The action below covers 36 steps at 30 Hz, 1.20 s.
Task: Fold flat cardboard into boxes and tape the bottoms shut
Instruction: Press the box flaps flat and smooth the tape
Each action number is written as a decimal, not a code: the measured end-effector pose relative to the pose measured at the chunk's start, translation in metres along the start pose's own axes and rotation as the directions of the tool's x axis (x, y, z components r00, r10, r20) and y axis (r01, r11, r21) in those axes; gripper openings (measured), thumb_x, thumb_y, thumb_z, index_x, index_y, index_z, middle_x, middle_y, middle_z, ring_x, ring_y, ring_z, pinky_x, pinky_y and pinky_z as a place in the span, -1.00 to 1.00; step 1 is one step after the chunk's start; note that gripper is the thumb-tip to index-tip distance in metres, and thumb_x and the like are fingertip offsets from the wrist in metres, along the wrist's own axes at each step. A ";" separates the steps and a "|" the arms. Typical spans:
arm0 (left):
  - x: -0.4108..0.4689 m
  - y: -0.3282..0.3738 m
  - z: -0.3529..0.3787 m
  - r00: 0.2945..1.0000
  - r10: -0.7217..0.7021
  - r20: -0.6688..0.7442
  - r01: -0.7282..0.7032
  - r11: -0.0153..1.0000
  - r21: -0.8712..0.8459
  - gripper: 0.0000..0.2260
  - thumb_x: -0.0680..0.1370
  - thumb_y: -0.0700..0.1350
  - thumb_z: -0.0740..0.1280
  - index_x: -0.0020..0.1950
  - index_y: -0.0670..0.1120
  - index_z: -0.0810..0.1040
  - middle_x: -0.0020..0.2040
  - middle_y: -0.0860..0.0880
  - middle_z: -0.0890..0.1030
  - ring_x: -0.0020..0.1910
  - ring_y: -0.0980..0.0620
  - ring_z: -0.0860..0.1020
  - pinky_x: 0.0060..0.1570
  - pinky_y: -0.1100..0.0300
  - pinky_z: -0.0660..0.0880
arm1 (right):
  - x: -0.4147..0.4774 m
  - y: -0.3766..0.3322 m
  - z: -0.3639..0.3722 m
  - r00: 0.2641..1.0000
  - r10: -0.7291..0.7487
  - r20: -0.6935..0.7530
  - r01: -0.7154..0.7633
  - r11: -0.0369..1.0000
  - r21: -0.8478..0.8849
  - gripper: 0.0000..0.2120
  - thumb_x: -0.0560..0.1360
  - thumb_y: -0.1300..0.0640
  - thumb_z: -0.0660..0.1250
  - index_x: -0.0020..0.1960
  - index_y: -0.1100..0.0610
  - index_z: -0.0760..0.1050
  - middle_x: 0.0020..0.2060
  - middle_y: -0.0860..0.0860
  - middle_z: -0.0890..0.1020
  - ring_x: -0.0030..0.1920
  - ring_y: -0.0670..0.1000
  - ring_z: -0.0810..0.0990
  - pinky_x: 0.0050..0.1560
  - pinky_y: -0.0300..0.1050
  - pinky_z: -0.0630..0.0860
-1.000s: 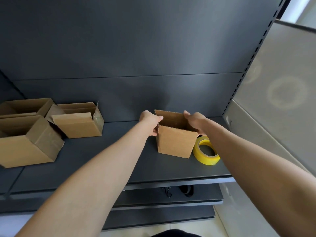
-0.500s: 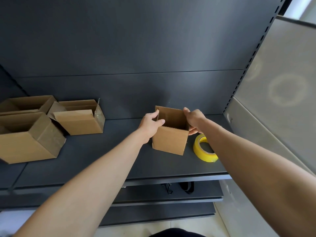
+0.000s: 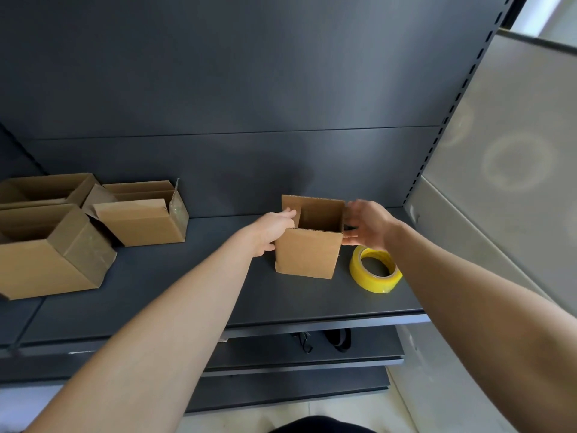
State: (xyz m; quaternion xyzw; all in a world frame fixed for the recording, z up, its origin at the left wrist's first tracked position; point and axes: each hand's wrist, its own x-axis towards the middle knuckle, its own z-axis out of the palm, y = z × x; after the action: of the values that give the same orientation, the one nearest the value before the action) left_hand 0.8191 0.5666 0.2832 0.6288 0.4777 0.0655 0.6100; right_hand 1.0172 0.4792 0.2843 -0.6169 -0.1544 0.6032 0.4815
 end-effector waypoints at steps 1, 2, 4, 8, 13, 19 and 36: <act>0.000 0.001 0.000 1.000 -0.002 0.003 0.002 1.000 0.008 -0.50 0.62 -0.16 0.17 0.51 0.18 0.19 0.50 0.07 0.22 0.36 -0.03 0.30 0.37 -0.08 0.29 | 0.000 0.003 -0.004 1.000 -0.010 0.008 0.010 1.000 0.012 -0.71 0.62 0.11 0.11 0.23 0.19 0.49 0.20 0.17 0.57 0.11 0.21 0.59 0.07 0.11 0.55; 0.000 0.002 0.001 1.000 -0.003 0.005 0.003 1.000 0.007 -0.49 0.61 -0.15 0.17 0.51 0.22 0.17 0.48 0.04 0.24 0.32 -0.02 0.31 0.34 -0.05 0.32 | 0.000 0.006 -0.007 1.000 -0.020 0.008 0.020 1.000 0.019 -0.76 0.61 0.15 0.15 0.18 0.18 0.52 0.19 0.16 0.58 0.11 0.20 0.60 0.07 0.10 0.56; -0.001 0.002 0.002 1.000 -0.006 0.007 0.006 1.000 -0.005 -0.46 0.60 -0.14 0.16 0.49 0.29 0.13 0.46 0.01 0.26 0.23 -0.01 0.33 0.23 -0.02 0.34 | 0.001 0.011 -0.009 1.000 -0.027 0.012 0.027 0.999 0.026 -0.82 0.60 0.17 0.22 0.12 0.16 0.54 0.16 0.16 0.59 0.15 0.19 0.59 0.12 0.10 0.55; -0.001 0.001 0.006 1.000 0.004 0.019 -0.004 1.000 -0.024 -0.44 0.61 -0.17 0.16 0.51 0.29 0.09 0.51 0.03 0.18 0.28 -0.04 0.30 0.09 -0.01 0.55 | 0.001 0.009 -0.007 1.000 0.005 0.001 -0.005 0.998 -0.059 -0.74 0.55 0.17 0.32 0.23 0.11 0.48 0.16 0.12 0.56 0.16 0.16 0.56 0.10 0.12 0.56; -0.001 0.004 0.008 1.000 0.002 0.021 -0.001 0.999 -0.047 -0.43 0.62 -0.17 0.16 0.52 0.27 0.06 0.52 0.04 0.15 0.22 -0.01 0.30 0.17 -0.08 0.52 | 0.009 0.010 0.007 0.987 -0.058 -0.152 0.014 0.961 -0.277 -0.60 0.49 0.30 0.36 0.28 0.04 0.45 0.08 0.08 0.60 0.03 0.09 0.62 0.07 0.12 0.59; -0.005 -0.001 -0.005 0.981 -0.016 0.192 0.039 0.992 -0.121 -0.22 0.48 0.00 0.44 0.53 0.26 0.02 0.56 0.14 0.04 0.51 -0.06 0.09 0.22 -0.07 0.42 | 0.012 0.008 0.012 0.966 -0.100 -0.239 0.023 0.952 -0.304 -0.51 0.48 0.40 0.33 0.35 0.07 0.44 0.07 0.13 0.62 -0.04 0.09 0.65 -0.06 0.05 0.63; 0.008 -0.011 0.021 0.977 0.161 -0.142 -0.126 0.965 0.229 -0.53 0.60 -0.02 0.26 0.46 0.12 0.15 0.45 0.10 0.16 0.29 -0.03 0.30 0.17 -0.02 0.45 | 0.006 0.013 0.006 0.993 0.006 -0.122 -0.025 0.988 -0.151 -0.69 0.54 0.28 0.25 0.22 -0.01 0.48 0.06 0.08 0.59 0.03 0.10 0.60 -0.07 0.13 0.61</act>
State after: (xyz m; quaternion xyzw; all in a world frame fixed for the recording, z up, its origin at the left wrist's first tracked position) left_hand 0.8317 0.5550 0.2653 0.7180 0.4822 0.1066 0.4905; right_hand 1.0082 0.4797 0.2714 -0.6884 -0.1655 0.5549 0.4368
